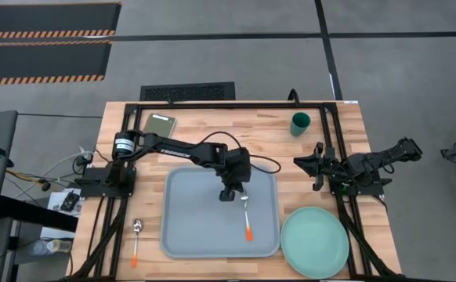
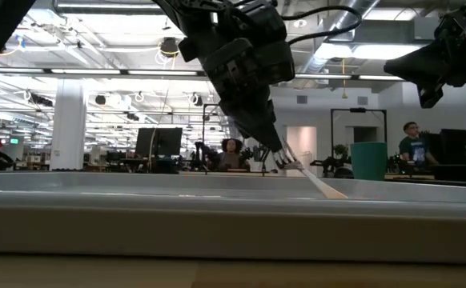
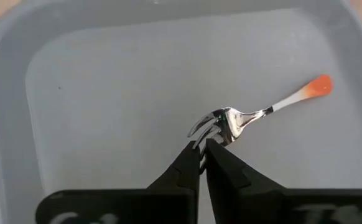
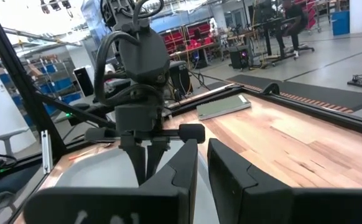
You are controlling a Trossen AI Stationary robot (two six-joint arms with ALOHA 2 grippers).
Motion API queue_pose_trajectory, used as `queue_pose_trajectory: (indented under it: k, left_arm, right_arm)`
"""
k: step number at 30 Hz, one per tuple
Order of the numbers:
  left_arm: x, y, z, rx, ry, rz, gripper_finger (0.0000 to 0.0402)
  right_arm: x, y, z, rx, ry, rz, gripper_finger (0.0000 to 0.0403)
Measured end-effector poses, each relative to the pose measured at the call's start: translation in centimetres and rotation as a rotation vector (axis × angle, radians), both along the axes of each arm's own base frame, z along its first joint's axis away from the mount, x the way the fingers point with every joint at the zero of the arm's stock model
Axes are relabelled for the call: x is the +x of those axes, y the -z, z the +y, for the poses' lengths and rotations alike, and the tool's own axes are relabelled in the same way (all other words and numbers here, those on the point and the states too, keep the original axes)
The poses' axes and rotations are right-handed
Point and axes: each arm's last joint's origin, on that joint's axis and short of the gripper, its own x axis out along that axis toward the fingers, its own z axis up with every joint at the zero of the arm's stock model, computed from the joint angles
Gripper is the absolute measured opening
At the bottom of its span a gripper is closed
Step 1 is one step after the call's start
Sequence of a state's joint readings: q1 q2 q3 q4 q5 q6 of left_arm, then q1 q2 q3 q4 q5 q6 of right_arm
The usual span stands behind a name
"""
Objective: Pick and place plate/cup/fork/spoon on tray
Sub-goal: Put the orange fork on the right on the light gray tray
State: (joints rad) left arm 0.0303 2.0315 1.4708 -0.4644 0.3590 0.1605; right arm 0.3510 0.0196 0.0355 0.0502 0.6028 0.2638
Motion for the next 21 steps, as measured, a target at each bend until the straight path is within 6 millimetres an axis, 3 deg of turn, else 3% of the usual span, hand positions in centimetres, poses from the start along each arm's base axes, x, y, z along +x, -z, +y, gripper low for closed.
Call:
queue_pose_trajectory:
  k: [11, 21]
  left_arm:
    - [0.0, 0.2, -1.3, 0.142, 0.01, -0.005, 0.0046]
    - [0.1, 0.1, -0.9, 0.115, -0.029, -0.007, 0.0035]
  right_arm:
    - [0.0, 0.1, 0.0, -0.003, 0.0, 0.008, 0.0066]
    - [0.0, 0.1, 0.0, -0.004, 0.0, 0.012, 0.0066]
